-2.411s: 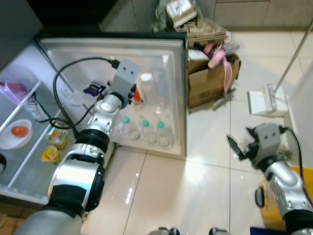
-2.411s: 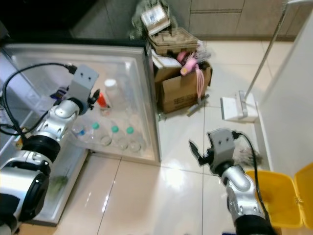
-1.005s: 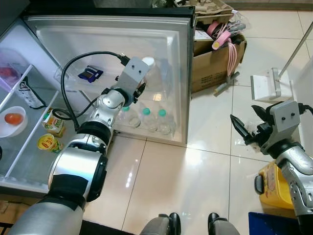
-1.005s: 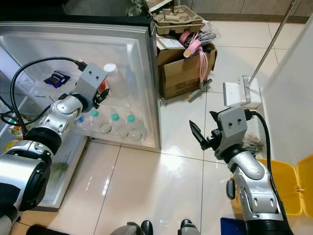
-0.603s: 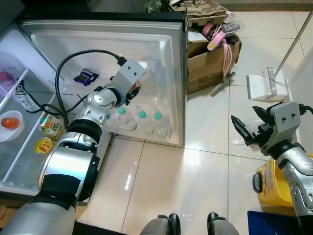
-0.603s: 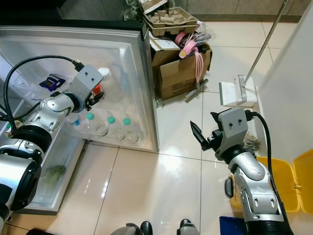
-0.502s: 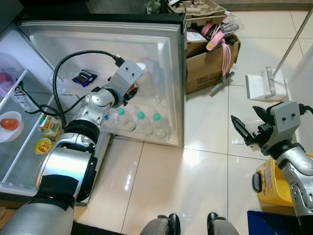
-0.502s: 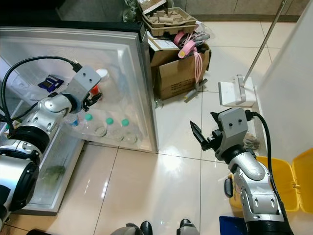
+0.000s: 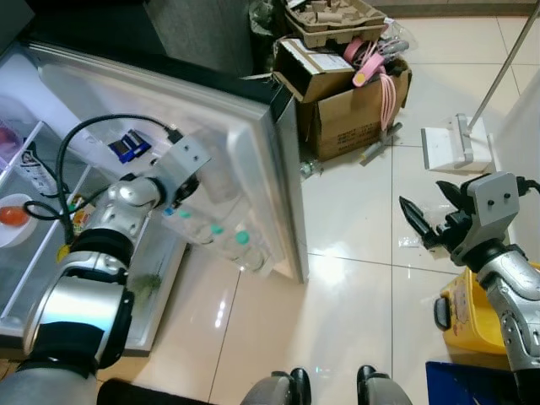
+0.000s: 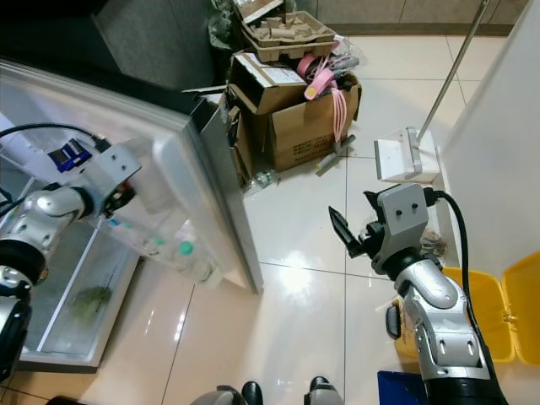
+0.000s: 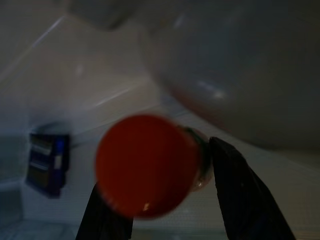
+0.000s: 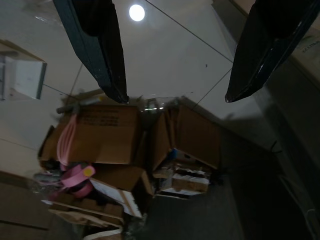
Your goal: Restocking fridge
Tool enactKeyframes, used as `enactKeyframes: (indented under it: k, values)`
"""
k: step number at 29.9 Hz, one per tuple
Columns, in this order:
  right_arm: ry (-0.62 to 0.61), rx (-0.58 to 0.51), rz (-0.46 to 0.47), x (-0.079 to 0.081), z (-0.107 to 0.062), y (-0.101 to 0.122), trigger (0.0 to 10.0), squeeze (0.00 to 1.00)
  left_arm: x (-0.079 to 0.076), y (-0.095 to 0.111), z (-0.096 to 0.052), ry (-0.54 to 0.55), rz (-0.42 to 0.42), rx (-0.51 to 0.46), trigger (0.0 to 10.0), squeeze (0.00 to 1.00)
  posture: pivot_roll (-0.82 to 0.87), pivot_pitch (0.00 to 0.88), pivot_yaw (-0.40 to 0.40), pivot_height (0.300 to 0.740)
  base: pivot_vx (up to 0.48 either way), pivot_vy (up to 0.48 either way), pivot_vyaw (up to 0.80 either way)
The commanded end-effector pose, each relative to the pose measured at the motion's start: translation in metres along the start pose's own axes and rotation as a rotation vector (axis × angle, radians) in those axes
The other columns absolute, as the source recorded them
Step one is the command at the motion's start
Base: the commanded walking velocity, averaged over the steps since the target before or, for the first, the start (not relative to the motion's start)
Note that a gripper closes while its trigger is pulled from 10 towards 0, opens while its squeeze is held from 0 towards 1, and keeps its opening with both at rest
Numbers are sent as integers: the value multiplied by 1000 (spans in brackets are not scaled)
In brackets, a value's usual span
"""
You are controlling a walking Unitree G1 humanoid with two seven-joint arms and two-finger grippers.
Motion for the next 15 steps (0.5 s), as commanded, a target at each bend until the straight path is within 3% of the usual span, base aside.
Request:
enactKeyframes:
  k: [1, 3, 5, 11, 15]
  values:
    - [3, 14, 17, 1, -3, -6, 10000, 0, 26, 13, -13, 68, -75, -123, 10000, 0, -83, 340, 131, 737, 0, 0, 0]
    - [5, 14, 17, 2, -3, -6, 10000, 0, 37, 30, -21, 64, -187, -251, 10000, 0, -82, 340, 131, 737, 0, 0, 0]
    - [8, 15, 17, 2, -3, -6, 10000, 0, 39, 44, -28, 7, -248, -337, 10000, 0, -80, 339, 126, 737, 0, 0, 0]
    - [13, 12, 16, 2, -1, -6, 10000, 0, 31, 59, -43, -134, -259, -417, 10000, 0, -78, 335, 123, 737, 0, 0, 0]
    - [15, 10, 16, 1, 1, -5, 10000, 0, 32, 62, -51, -124, -217, -435, 10000, 0, -77, 328, 119, 737, 0, 0, 0]
Point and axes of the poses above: a point about 5 cm out from each wrist's last joint towards the gripper, its own z axis pointing out of the wrist towards the gripper, its own y axis along the axis of the wrist's last joint, x = y × z, the point moved 1 cm from there along z, pointing out of the wrist towards the gripper, and after that the axes turned 5 degrees about -z, right-handed, at the moved point
